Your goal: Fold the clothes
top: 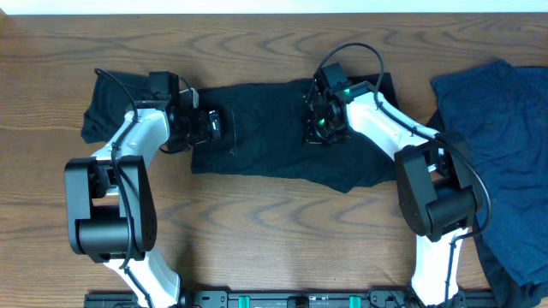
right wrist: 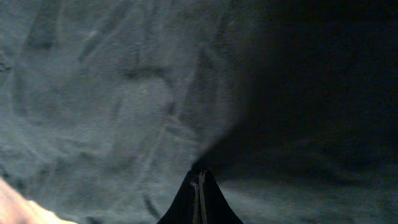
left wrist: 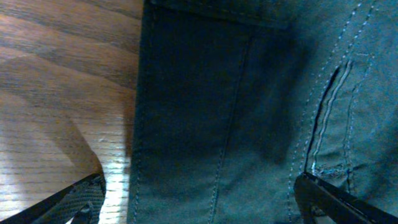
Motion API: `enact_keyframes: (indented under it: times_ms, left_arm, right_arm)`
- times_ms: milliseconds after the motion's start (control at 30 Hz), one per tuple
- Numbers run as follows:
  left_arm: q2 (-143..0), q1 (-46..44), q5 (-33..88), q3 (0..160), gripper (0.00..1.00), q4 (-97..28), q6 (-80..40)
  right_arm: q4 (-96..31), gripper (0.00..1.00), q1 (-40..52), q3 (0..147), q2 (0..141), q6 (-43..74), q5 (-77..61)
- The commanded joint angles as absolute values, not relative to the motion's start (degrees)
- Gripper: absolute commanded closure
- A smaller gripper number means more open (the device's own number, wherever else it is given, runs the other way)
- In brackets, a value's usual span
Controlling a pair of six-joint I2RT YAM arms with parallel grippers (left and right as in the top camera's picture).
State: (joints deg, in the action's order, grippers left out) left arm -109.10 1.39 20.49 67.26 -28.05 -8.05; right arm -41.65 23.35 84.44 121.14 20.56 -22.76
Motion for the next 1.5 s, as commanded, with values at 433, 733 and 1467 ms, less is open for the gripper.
enact_keyframes:
  times_ms: [433,733,1467]
  left_arm:
    - [-109.32,-0.34,17.93,66.43,0.17,-27.92,-7.73]
    - [-109.34,-0.36,17.93,64.27,0.34,-26.37,-7.75]
    - [-109.19,-0.34,17.96,62.5,0.94,-24.16,-7.75]
  right_arm:
    - [-41.52,0.99,23.31,84.2,122.96,22.26,-25.76]
    - [-41.39,0.99,23.27,84.2,122.96,22.26,-25.76]
    - [-41.12,0.95,23.27,84.2,122.96,22.26,-25.78]
